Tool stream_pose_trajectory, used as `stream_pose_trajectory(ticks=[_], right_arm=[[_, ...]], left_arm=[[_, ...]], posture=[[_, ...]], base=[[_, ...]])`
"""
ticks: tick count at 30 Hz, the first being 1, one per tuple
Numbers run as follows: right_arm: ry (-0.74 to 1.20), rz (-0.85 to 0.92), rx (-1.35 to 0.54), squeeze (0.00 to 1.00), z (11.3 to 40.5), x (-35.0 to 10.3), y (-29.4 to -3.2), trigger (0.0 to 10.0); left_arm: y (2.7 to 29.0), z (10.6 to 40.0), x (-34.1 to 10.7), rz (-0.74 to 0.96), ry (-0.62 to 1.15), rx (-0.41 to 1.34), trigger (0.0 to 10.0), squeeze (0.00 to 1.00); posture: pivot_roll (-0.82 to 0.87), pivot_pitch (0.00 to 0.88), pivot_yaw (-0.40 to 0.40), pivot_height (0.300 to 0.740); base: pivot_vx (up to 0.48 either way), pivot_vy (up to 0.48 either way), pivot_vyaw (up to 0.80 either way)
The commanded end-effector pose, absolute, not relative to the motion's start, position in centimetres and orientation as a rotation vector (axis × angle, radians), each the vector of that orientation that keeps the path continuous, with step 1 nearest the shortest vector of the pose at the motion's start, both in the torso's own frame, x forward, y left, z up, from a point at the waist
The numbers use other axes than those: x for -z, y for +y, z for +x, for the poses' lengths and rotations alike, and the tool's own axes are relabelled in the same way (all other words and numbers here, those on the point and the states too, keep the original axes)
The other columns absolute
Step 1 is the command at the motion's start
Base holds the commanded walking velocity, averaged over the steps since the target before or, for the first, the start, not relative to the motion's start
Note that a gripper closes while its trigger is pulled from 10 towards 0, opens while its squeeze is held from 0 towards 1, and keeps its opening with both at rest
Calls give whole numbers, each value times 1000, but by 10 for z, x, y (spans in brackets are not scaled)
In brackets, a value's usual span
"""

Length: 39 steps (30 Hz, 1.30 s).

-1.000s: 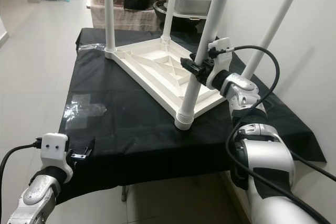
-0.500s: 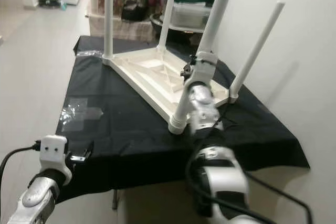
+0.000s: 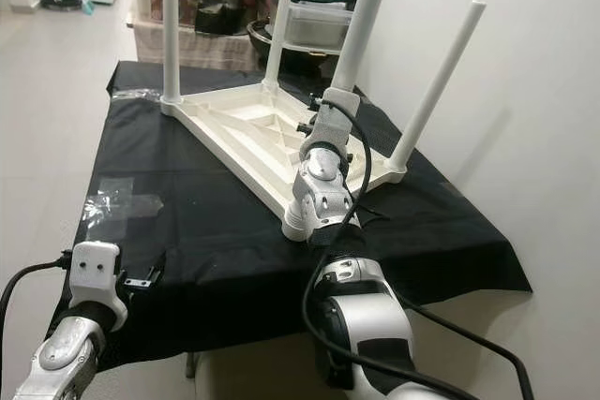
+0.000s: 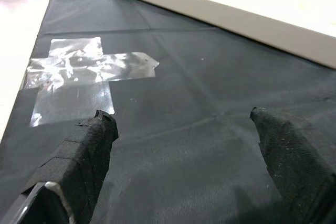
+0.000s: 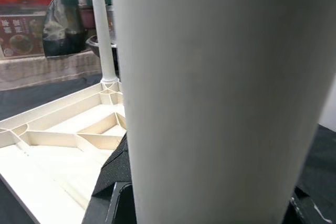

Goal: Building children table

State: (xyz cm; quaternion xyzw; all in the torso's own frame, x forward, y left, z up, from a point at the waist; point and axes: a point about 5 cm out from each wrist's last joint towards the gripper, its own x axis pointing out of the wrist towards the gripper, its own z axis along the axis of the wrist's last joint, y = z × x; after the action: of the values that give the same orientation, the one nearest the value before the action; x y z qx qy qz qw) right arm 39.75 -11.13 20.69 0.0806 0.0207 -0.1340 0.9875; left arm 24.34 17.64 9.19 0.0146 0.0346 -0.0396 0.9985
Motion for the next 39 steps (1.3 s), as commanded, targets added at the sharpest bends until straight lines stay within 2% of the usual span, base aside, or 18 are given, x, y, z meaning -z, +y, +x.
stream_pose_trajectory(ticks=[1,4,5,7,8,11,12,24,25,27,28,29,30,35,38,39], right_arm=[[235,164,267,0,386,-167,-106,9294],[235,167,257,0,385,-168,-105,9294],[232,169,259,0,383,-170,-105,10000],[217,183,269,0,383,-172,-106,10000],[201,194,276,945,382,-175,-108,10000],[190,201,280,945,382,-176,-109,10000],[169,211,277,1000,382,-180,-110,10000],[58,225,202,1000,380,-209,-118,10000],[25,210,146,1000,379,-220,-126,10000],[25,210,146,1000,379,-220,-126,10000],[1,178,26,1000,380,-230,-136,10000],[-14,164,-84,835,382,-236,-145,10000],[-27,153,-176,0,384,-241,-152,10000],[-41,145,-344,0,391,-246,-160,10000],[-41,145,-344,0,391,-246,-160,10000],[-31,125,-421,0,395,-242,-161,10000]], left_arm=[[173,242,-90,24,76,81,10000,0],[173,242,-90,24,77,82,10000,0],[173,242,-90,24,78,84,10000,0],[173,243,-89,25,78,86,10000,0],[173,243,-89,26,79,88,10000,0],[173,243,-89,26,79,89,10000,0],[173,244,-89,27,79,91,10000,0],[173,243,-89,29,80,92,10000,0],[173,243,-89,29,80,91,10000,0],[173,243,-89,29,80,91,10000,0],[174,243,-89,29,81,91,10000,0],[173,243,-88,29,82,93,10000,0],[172,244,-88,27,81,97,10000,0],[170,246,-89,24,77,102,10000,0],[170,246,-89,24,77,102,10000,0],[169,246,-89,23,76,103,10000,0]], posture=[[51,0,-163,740],[51,0,-163,740],[51,0,-163,740],[46,0,-157,740],[44,0,-155,740],[44,0,-155,740],[43,0,-153,740],[40,0,-150,740],[35,0,-148,740],[35,0,-148,740],[22,0,-144,740],[20,0,-144,740],[20,0,-144,740],[22,0,-150,740],[22,0,-150,740],[25,0,-151,740]], base=[[0,0,0],[0,0,0],[0,0,0],[0,0,0],[0,0,0],[0,0,0],[0,0,0],[0,0,0],[0,0,0],[0,0,0],[0,0,0],[0,0,0],[0,0,0],[0,0,0],[0,0,0],[0,0,0]])
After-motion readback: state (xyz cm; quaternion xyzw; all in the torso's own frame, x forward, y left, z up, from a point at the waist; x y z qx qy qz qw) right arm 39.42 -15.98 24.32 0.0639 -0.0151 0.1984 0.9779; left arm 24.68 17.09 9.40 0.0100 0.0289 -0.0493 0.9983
